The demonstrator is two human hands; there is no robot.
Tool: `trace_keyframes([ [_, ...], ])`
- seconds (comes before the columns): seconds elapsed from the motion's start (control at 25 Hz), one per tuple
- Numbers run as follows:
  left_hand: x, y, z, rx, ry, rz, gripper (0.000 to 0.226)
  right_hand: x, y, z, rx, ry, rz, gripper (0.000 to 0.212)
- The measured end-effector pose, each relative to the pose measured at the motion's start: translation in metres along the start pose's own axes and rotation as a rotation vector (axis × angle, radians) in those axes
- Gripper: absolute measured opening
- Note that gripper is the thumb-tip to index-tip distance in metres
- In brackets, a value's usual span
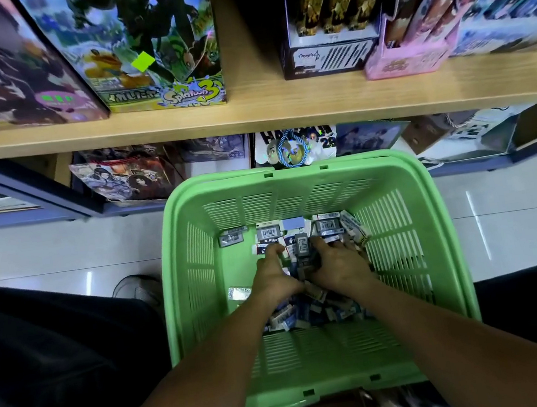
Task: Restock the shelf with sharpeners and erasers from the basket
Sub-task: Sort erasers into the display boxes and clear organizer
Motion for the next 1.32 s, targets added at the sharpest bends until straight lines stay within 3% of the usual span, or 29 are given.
trace_keyframes([
  [0.24, -0.003, 0.002, -0.001, 0.008, 0.032, 0.074, 0.057, -0.007, -0.002, 0.007, -0.115, -0.118, -0.033, 0.080],
  [0.32, -0.003, -0.002, -0.001, 0.110, 0.017, 0.115, 0.060, -0.008, -0.004, 0.006, -0.248, -0.143, -0.068, 0.080],
  [0.44, -0.005, -0.010, 0.004, 0.295, 0.009, 0.182, 0.083, -0.009, 0.005, 0.013, -0.570, -0.151, -0.179, 0.076],
  [0.56, -0.003, -0.011, 0.010, 0.429, -0.066, 0.245, 0.064, -0.002, 0.007, 0.015, -0.688, -0.224, -0.189, 0.076],
  [0.68, -0.003, -0.013, 0.010, 0.384, -0.083, 0.241, 0.051, -0.002, 0.003, 0.017, -0.724, -0.258, -0.182, 0.071],
  [0.88, 0.000, -0.015, 0.013, 0.394, -0.125, 0.240, 0.054, -0.002, -0.014, 0.014, -0.977, -0.288, -0.122, 0.080],
  [1.04, -0.008, -0.007, 0.014, 0.487, -0.187, 0.185, 0.069, -0.008, -0.026, 0.023, -1.039, -0.278, -0.039, 0.089],
  [1.32, 0.003, 0.005, 0.023, 0.509, -0.241, 0.095, 0.065, -0.006, -0.006, 0.050, -0.941, -0.189, -0.041, 0.082],
])
Point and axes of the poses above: each hand's wrist, its own x-axis away from the middle knuckle, its own z-axis out of the back of the hand, y = z × x, the point moved 2 cm from there along -x, towards the middle knuckle, and after that the axes turned 13 degrees about y, right-handed, at the moved point
